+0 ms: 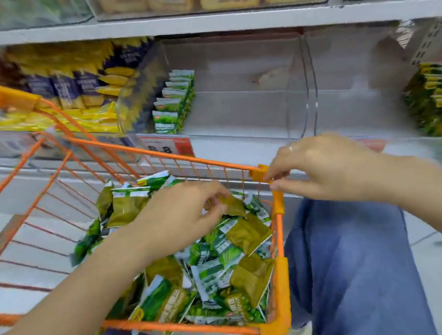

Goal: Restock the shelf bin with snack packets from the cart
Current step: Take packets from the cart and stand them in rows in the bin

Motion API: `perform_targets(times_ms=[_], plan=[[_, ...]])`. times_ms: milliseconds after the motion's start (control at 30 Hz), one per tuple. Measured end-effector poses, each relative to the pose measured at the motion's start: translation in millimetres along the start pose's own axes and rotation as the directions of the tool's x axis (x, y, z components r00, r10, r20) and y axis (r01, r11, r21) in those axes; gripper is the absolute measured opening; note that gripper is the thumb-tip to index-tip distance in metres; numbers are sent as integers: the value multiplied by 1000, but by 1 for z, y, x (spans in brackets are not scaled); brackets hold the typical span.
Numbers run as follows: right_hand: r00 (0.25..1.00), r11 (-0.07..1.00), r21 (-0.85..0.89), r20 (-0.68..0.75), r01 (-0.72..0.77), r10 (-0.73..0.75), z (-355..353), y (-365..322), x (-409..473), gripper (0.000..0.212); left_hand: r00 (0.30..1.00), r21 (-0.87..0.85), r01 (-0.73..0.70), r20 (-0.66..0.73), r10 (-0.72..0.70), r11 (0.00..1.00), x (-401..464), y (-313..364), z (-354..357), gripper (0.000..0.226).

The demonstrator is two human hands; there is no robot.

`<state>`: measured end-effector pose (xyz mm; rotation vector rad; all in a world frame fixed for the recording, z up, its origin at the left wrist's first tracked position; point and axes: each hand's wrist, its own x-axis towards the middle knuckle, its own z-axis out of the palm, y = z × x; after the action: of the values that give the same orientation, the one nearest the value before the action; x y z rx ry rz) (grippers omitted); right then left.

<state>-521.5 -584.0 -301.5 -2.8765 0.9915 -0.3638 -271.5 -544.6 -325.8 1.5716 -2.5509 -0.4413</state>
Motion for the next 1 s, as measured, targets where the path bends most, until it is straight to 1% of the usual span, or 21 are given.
perform_targets(times_ms=[33,67,100,133,200,267,300,367,400,467,500,533,600,633,700,767,833,900,933,967,1000], plan=[[998,998,8,6,59,-59,9,-9,5,29,995,14,22,96,-23,1000,-8,-6,3,30],[995,996,13,47,90,-91,16,-19,11,30,986,22,35,162,-38,999,-16,-11,7,27],[988,995,10,119,101,-101,24,-27,16,31,979,33,40,200,-46,999,-22,-14,10,28],[970,996,-13,230,91,-85,31,-36,21,33,974,54,40,219,-51,998,-26,-16,14,31],[896,989,-137,445,53,14,43,-49,30,41,973,104,35,222,-58,994,-30,-19,21,37],[821,971,-238,556,8,130,50,-62,38,53,979,106,41,196,-62,993,-31,-22,24,36],[794,961,-275,583,-11,175,54,-69,42,58,982,90,47,180,-62,995,-30,-23,25,35],[767,940,-342,600,-11,227,65,-79,47,60,986,44,60,152,-66,997,-29,-27,26,34],[763,928,-373,604,14,231,71,-84,49,56,988,22,68,140,-71,997,-28,-29,27,33],[763,917,-396,606,45,224,80,-90,51,40,991,-2,85,106,-84,996,-28,-31,28,30],[766,921,-387,602,31,227,80,-90,51,33,994,-18,93,63,-91,996,-28,-32,28,28],[774,931,-365,592,11,222,79,-88,52,31,995,-56,102,3,-102,993,-28,-33,27,25],[818,962,-268,543,-47,191,69,-79,55,25,984,-223,114,-111,-142,968,-29,-34,23,21],[849,977,-197,499,-82,173,63,-74,57,23,977,-324,114,-135,-165,939,-29,-35,21,21],[901,991,-51,411,-127,136,51,-65,59,20,975,-476,118,-109,-192,871,-30,-34,16,28],[929,962,179,344,-204,133,44,-57,59,11,981,-553,117,-64,-181,825,-32,-29,13,39],[953,842,466,253,-271,167,41,-49,58,9,983,-613,110,-51,-178,782,-32,-24,11,40],[947,702,636,200,-321,253,40,-47,57,15,975,-692,121,-54,-217,712,-31,-19,8,29],[932,618,703,200,-351,302,40,-47,56,22,965,-736,127,-62,-254,664,-30,-17,6,21],[909,504,772,228,-387,348,39,-48,54,28,952,-778,124,-82,-295,616,-29,-15,5,12],[884,366,830,286,-422,370,36,-50,53,32,936,-810,112,-108,-334,576,-28,-12,3,6]])
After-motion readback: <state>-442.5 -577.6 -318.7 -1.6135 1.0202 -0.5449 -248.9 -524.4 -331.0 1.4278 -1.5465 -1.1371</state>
